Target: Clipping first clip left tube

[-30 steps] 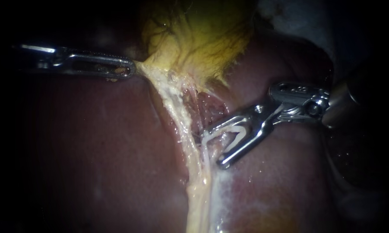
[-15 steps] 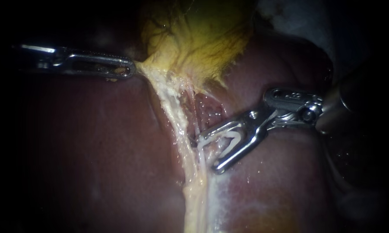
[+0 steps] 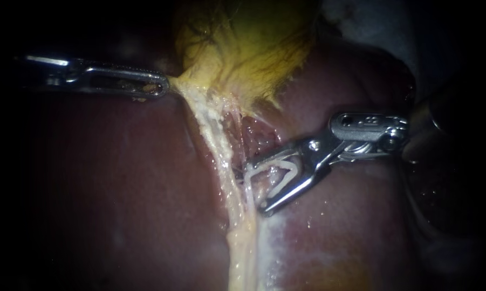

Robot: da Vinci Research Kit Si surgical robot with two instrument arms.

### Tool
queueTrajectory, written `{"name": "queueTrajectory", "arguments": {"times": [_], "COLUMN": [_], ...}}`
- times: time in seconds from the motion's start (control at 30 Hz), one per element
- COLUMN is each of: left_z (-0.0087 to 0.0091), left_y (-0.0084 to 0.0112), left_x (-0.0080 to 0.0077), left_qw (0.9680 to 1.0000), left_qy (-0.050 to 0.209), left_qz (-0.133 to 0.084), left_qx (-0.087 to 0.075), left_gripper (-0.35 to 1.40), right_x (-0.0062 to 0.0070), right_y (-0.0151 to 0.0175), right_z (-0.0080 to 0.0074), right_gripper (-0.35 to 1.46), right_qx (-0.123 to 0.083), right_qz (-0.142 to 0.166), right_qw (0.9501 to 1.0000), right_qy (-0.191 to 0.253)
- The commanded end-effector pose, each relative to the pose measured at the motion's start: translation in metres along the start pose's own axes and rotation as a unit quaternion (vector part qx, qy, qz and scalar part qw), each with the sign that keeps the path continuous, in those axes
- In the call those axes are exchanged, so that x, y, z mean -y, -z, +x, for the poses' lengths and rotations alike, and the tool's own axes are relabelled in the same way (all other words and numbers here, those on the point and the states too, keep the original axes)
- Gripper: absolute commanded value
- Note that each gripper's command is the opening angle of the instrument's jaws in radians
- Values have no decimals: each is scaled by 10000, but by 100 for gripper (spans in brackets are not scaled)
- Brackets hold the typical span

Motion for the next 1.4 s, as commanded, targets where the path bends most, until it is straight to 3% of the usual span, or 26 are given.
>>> {"name": "queueTrajectory", "arguments": {"times": [0.03,0.2,0.4,0.77,0.9,1.4], "left_z": [0,-1,0,-1,-1,-1], "left_y": [0,1,2,2,2,2], "left_x": [0,0,1,1,1,1], "left_qw": [10000,10000,10000,10000,10000,10000], "left_qy": [-3,-3,-2,-2,-2,-1], "left_qz": [5,6,6,7,6,5], "left_qx": [2,2,1,1,1,2], "left_gripper": [-35,-35,-35,-35,-35,-35], "right_x": [2,9,21,41,41,35], "right_y": [-1,-7,-9,8,17,13], "right_z": [0,5,9,21,30,38], "right_gripper": [58,60,60,60,60,60], "right_qx": [72,145,143,170,170,192], "right_qz": [-129,-705,-1092,-1145,-1124,-1699], "right_qw": [9998,9961,9916,9894,9892,9807], "right_qy": [102,514,679,874,922,951]}}
